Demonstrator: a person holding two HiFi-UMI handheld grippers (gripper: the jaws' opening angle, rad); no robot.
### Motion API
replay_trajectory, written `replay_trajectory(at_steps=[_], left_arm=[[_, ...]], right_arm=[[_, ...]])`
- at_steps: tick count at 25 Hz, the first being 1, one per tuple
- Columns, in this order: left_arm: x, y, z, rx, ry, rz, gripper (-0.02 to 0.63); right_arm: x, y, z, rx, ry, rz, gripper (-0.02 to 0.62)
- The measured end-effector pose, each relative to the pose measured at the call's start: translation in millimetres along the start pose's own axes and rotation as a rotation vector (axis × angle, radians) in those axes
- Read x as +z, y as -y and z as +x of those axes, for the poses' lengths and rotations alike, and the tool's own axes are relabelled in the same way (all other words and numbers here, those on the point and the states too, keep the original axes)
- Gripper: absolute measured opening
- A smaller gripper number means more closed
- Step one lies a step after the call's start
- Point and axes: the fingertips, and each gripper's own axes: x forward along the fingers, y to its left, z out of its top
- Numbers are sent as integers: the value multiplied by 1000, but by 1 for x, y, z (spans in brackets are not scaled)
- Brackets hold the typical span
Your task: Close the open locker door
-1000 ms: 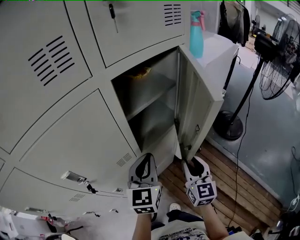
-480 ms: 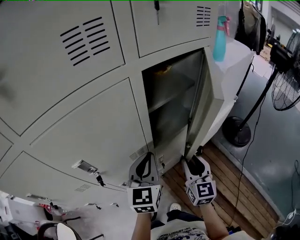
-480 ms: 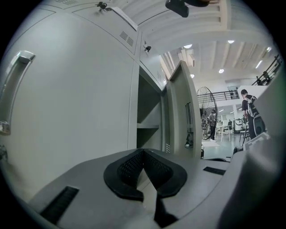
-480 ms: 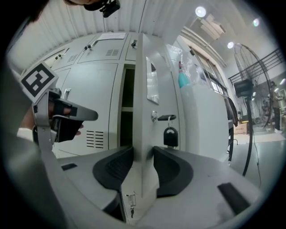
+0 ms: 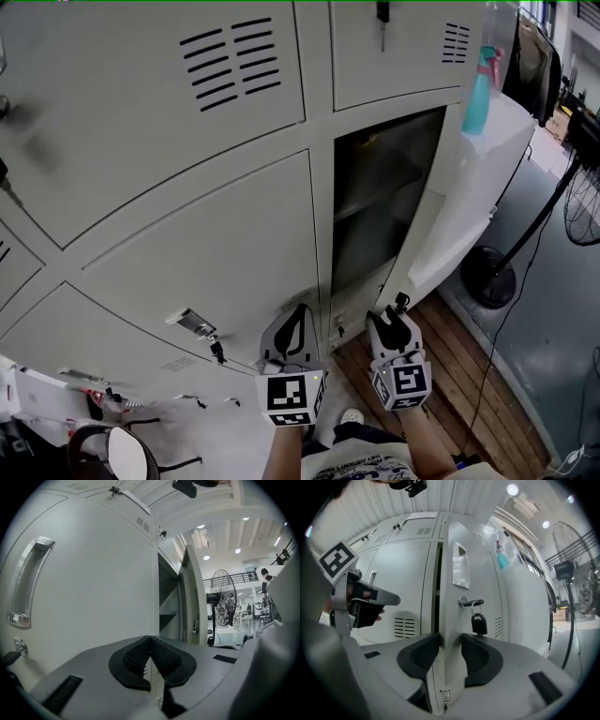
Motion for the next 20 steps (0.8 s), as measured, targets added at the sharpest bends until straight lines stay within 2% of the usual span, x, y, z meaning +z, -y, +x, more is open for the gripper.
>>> replay_trajectory(at_steps=[20], left_arm=[[1,-48,-23,171,2,-2,5]], right_arm=[[5,-32,54,137,14,-13,128]])
